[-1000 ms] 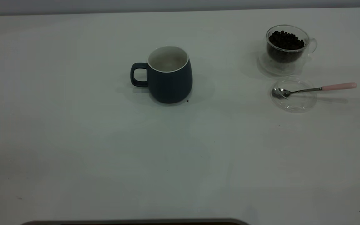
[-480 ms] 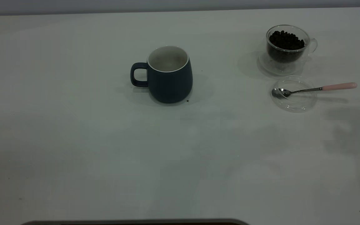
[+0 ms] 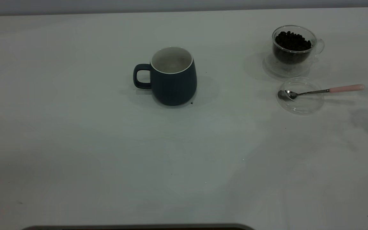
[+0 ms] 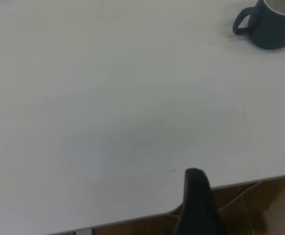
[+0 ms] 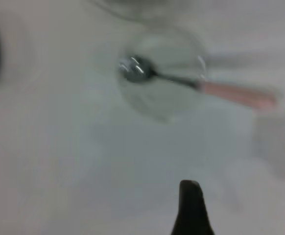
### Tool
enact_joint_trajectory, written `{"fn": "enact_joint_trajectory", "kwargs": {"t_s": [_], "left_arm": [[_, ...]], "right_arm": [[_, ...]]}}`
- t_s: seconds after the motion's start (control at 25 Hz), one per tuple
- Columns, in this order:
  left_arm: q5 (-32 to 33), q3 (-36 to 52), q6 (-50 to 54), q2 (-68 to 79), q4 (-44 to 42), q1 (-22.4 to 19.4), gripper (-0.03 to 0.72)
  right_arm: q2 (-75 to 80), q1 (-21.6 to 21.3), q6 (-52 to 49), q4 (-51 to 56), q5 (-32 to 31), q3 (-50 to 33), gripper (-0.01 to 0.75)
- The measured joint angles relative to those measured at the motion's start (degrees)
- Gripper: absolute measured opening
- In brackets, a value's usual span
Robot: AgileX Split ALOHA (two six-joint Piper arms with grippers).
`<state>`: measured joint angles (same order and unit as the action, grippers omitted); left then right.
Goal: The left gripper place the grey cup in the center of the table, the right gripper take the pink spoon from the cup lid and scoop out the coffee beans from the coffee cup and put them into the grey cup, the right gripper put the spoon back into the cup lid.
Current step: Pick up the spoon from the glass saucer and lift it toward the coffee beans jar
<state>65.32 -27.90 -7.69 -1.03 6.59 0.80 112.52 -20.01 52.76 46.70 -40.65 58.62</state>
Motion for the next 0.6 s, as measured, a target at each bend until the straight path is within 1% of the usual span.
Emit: {"fn": "enact_joint_trajectory", "kwargs": {"t_s": [0.08, 0.2, 0.48, 0.6], "left_arm": [[0.0, 0.0, 0.0, 0.0, 0.0, 0.0, 0.567], [0.0, 0.0, 0.0, 0.0, 0.0, 0.0, 0.567], [0.0, 0.0, 0.0, 0.0, 0.0, 0.0, 0.567], [0.0, 0.0, 0.0, 0.0, 0.0, 0.0, 0.567]], "right_arm": [[4.1, -2.1, 6.1, 5.1, -2.2, 2.3, 0.591], [9.9, -4.0, 10.6, 8.3, -4.7, 5.9, 0.591], [21.6, -6.8, 12.8, 12.8, -10.3, 15.0, 0.591], [24.7, -7.7, 13.2, 13.7, -12.8, 17.2, 0.591]]}}
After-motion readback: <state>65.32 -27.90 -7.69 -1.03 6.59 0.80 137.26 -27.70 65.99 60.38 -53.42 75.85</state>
